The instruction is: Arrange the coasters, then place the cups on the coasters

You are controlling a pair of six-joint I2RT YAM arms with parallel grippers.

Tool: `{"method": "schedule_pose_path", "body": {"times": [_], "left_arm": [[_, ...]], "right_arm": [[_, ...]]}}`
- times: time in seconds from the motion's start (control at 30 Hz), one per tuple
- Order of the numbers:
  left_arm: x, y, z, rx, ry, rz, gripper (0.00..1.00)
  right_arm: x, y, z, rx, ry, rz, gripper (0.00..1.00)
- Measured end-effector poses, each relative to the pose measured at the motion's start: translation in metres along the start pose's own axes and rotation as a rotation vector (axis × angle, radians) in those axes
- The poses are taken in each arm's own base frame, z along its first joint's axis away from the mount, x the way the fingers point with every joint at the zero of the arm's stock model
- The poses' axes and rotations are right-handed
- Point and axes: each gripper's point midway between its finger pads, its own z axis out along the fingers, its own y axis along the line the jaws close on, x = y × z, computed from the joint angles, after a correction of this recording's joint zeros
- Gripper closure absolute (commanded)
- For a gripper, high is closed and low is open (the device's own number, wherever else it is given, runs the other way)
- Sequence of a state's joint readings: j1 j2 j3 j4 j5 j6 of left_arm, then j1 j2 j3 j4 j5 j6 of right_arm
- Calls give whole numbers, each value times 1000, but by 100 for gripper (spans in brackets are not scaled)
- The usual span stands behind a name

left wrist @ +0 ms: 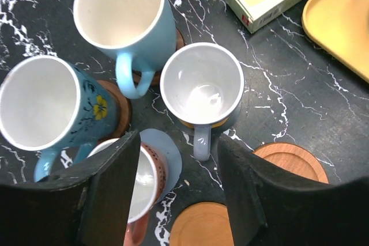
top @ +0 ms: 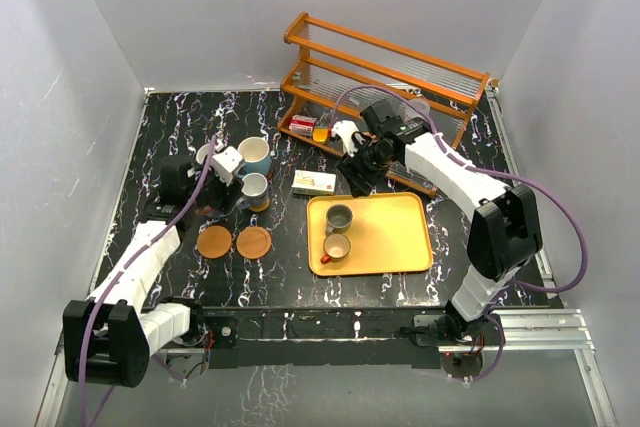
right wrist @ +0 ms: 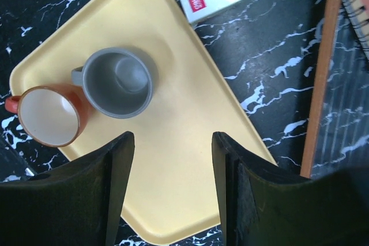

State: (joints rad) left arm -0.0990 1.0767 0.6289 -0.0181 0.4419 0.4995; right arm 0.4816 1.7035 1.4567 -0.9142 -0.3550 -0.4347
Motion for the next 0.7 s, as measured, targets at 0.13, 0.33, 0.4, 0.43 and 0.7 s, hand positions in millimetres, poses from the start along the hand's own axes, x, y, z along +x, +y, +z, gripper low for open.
{"method": "schedule_pose_path", "body": {"times": [0.13, 0.33, 0.4, 0.43, 0.7], "left_arm": [[-20, 4, -12, 6, 1, 8, 35], [-48, -3, -28, 79, -5, 0, 25], [-60, -3, -31, 103, -13, -2, 22], [-64, -4, -31, 112, -13, -5, 21], [-86, -32, -3, 249, 36, 11, 19]], "right_arm": [[-2, -10, -8, 66, -29, 21, 45], [10, -27, -25, 148, -88, 91, 36], [15, -35, -33, 173, -113, 123, 31], [18, -40, -38, 188, -131, 143, 28], [26, -52, -64, 249, -241, 170, 2]]}}
